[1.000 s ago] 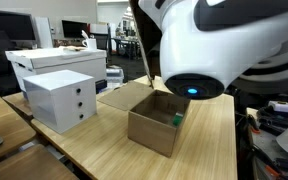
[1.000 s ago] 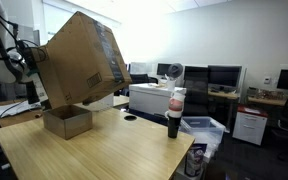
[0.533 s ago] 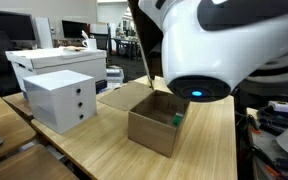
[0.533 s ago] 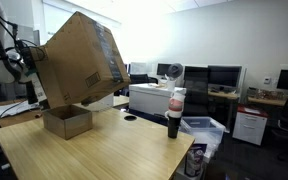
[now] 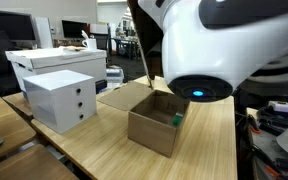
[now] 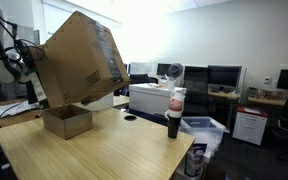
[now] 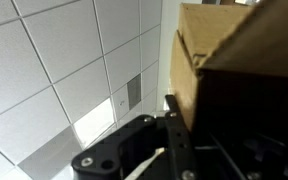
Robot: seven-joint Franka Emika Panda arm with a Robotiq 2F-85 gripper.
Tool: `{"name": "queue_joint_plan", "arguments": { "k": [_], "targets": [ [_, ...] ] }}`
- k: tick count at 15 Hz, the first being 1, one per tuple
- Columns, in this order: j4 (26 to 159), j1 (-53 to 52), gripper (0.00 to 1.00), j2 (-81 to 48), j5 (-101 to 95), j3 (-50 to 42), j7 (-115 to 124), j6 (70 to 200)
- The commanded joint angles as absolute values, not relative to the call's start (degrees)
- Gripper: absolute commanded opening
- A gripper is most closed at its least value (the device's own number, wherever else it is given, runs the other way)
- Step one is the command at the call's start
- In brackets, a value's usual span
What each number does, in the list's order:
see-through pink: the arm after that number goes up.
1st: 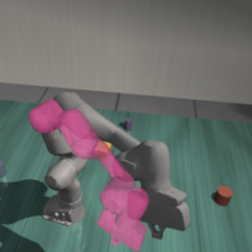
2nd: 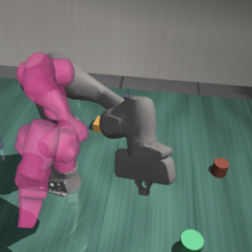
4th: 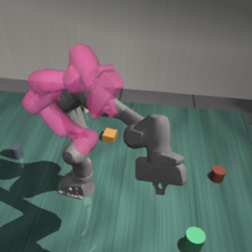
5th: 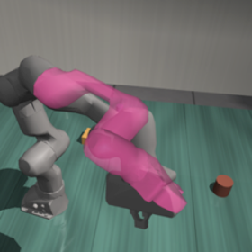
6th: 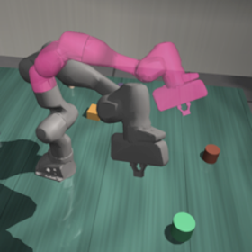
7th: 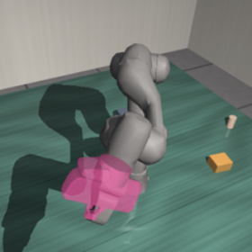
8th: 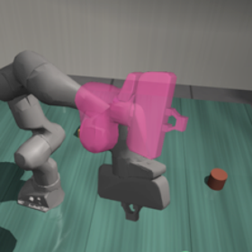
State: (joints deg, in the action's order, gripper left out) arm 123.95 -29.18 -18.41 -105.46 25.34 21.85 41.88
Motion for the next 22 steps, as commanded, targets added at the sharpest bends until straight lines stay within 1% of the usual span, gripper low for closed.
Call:
{"name": "queue_joint_plan", "arguments": {
  "k": [1, 6, 13, 22],
  "targets": [
    [125.4, -29.8, 0.06, -16.6, -107.5, 24.8, 17.7, 39.6],
    [124.4, -29.6, 0.06, -16.7, -106.3, 25.3, 18.8, 40.6],
    [124.5, -30.6, 0.06, -17.5, -109.4, 24.7, 18.0, 39.1],
    [124.7, -31.8, 0.06, -19.3, -117.5, 23.3, 13.1, 38.0]
  ]
}}
